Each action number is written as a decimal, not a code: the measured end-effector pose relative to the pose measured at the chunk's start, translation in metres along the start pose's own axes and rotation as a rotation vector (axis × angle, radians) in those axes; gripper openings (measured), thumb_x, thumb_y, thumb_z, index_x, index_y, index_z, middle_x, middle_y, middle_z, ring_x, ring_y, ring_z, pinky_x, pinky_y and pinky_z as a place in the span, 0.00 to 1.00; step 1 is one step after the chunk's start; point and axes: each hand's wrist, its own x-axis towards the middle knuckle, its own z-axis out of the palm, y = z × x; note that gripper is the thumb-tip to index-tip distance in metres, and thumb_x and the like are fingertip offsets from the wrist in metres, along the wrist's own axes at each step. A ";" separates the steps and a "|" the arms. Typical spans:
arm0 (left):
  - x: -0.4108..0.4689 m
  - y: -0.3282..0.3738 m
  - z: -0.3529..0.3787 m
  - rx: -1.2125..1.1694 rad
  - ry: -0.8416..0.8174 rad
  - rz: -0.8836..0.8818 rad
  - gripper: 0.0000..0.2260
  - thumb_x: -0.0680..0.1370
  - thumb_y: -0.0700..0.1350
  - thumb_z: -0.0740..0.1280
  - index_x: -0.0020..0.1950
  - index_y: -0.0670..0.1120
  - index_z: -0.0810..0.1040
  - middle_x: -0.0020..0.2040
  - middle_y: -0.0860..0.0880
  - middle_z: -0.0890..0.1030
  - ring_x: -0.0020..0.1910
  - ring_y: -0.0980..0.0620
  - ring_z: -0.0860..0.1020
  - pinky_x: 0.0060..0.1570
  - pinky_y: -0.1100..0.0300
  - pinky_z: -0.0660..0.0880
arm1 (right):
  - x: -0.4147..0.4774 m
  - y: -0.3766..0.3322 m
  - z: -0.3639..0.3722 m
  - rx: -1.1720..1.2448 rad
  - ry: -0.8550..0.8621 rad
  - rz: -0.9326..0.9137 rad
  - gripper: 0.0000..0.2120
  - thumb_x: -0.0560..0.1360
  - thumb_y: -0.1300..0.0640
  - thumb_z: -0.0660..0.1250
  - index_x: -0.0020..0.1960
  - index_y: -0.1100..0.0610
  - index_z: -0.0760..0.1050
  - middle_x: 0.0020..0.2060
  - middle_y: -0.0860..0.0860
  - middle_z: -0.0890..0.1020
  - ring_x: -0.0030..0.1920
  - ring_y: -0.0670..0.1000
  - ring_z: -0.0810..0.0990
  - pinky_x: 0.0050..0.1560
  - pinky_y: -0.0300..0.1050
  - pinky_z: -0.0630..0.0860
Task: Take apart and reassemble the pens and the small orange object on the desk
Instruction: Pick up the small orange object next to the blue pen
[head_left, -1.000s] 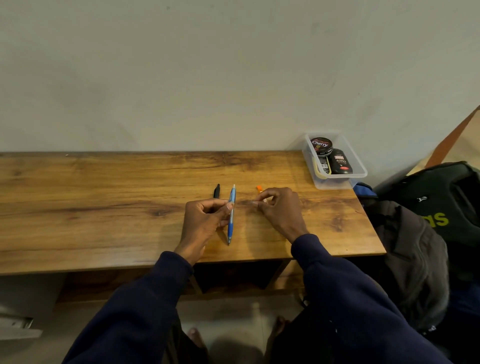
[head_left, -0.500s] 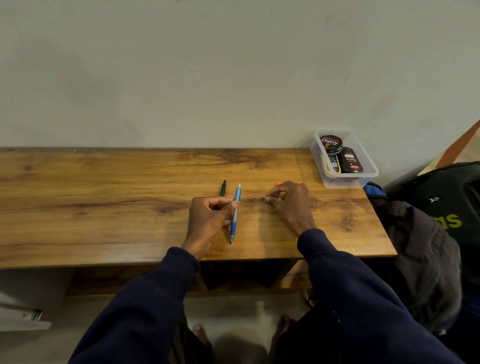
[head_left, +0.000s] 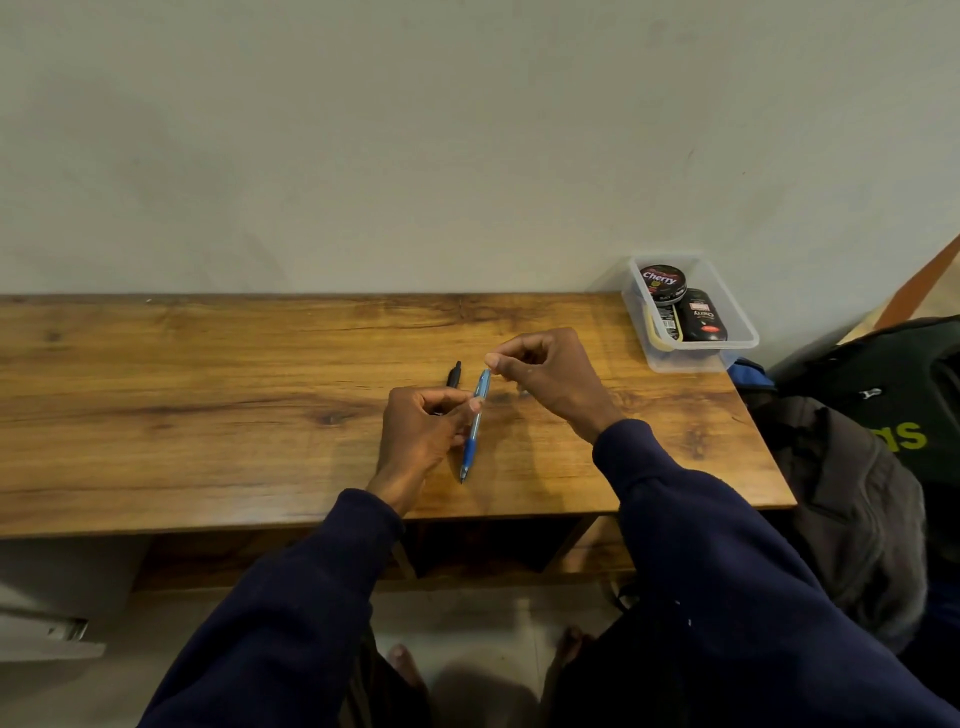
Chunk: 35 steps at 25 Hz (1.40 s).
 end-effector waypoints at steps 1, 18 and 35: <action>0.000 0.001 0.000 0.009 -0.007 0.008 0.06 0.77 0.41 0.74 0.54 0.45 0.86 0.47 0.48 0.87 0.45 0.53 0.85 0.36 0.67 0.80 | 0.002 0.000 0.000 0.007 -0.023 0.010 0.07 0.76 0.57 0.76 0.48 0.62 0.86 0.39 0.54 0.86 0.37 0.42 0.81 0.37 0.33 0.76; 0.011 0.016 0.014 0.031 -0.065 -0.003 0.06 0.76 0.41 0.76 0.52 0.43 0.87 0.45 0.45 0.88 0.42 0.49 0.88 0.40 0.58 0.84 | 0.003 0.013 -0.013 0.230 0.021 0.146 0.07 0.78 0.63 0.73 0.49 0.68 0.82 0.39 0.55 0.83 0.38 0.45 0.80 0.39 0.38 0.79; 0.001 0.004 0.008 -0.139 -0.005 -0.108 0.05 0.77 0.39 0.75 0.53 0.44 0.86 0.45 0.45 0.88 0.44 0.50 0.88 0.44 0.56 0.86 | -0.024 0.043 -0.012 -0.456 0.113 0.015 0.02 0.75 0.61 0.76 0.48 0.56 0.85 0.48 0.49 0.81 0.51 0.46 0.75 0.45 0.36 0.73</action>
